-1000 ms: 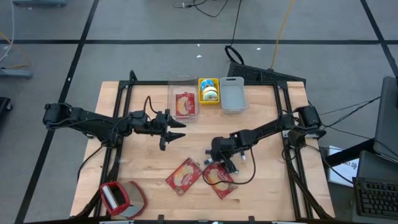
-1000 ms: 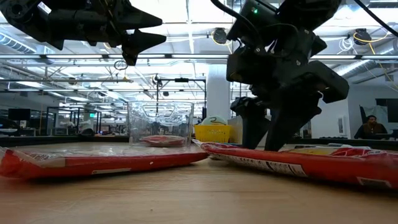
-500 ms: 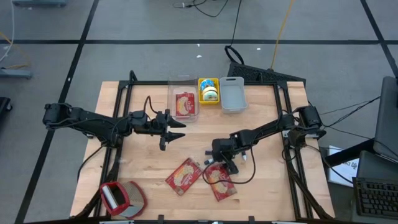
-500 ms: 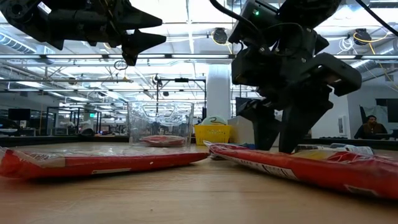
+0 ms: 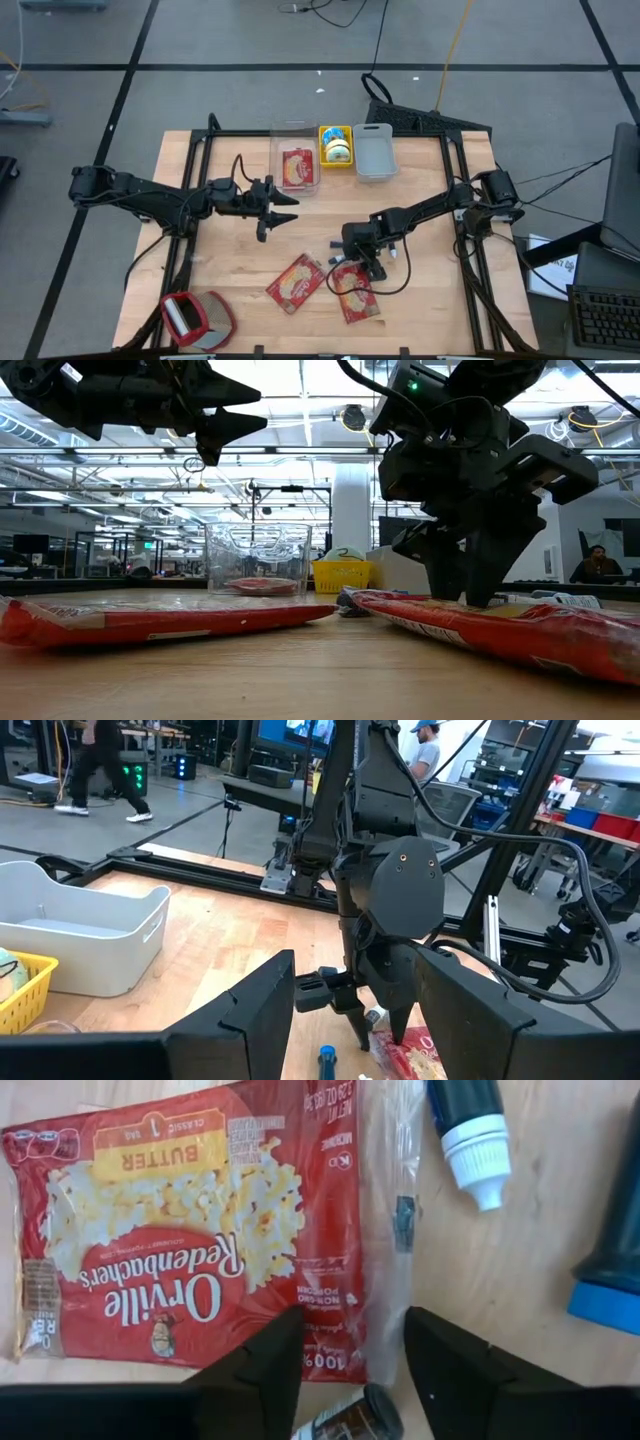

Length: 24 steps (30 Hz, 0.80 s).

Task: Pick & Place Food Item
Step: Stack the right red popcorn bag on top of the other red popcorn bag in the clear bin

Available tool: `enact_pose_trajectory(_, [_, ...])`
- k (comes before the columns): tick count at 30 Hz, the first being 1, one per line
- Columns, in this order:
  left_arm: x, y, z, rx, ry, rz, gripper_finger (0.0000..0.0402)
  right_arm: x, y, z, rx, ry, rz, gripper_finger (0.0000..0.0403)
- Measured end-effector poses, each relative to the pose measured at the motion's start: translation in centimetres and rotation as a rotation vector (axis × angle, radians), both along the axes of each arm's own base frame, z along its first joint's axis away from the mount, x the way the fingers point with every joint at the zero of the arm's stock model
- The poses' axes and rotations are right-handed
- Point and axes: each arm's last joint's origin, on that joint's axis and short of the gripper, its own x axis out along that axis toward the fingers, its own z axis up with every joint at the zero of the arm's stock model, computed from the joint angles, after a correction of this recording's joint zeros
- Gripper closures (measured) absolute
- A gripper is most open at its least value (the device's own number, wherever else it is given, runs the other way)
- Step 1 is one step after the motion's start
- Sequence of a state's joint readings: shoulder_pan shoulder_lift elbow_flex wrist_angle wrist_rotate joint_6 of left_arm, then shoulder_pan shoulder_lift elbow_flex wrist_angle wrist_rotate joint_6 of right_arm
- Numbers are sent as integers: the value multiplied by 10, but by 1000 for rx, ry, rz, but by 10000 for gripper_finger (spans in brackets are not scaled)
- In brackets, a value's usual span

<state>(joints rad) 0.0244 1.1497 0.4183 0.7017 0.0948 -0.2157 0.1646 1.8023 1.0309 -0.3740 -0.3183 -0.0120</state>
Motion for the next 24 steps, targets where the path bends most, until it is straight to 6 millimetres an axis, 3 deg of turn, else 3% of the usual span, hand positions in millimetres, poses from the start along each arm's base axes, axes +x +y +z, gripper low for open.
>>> enact_pose_trajectory(16, [0,0,0,3,0,0,195,0,-4,-1,-7,-13,41,389])
enact_pose_trajectory(24, [0,0,0,3,-2,0,194,-4,-7,21,-35,-86,30,401])
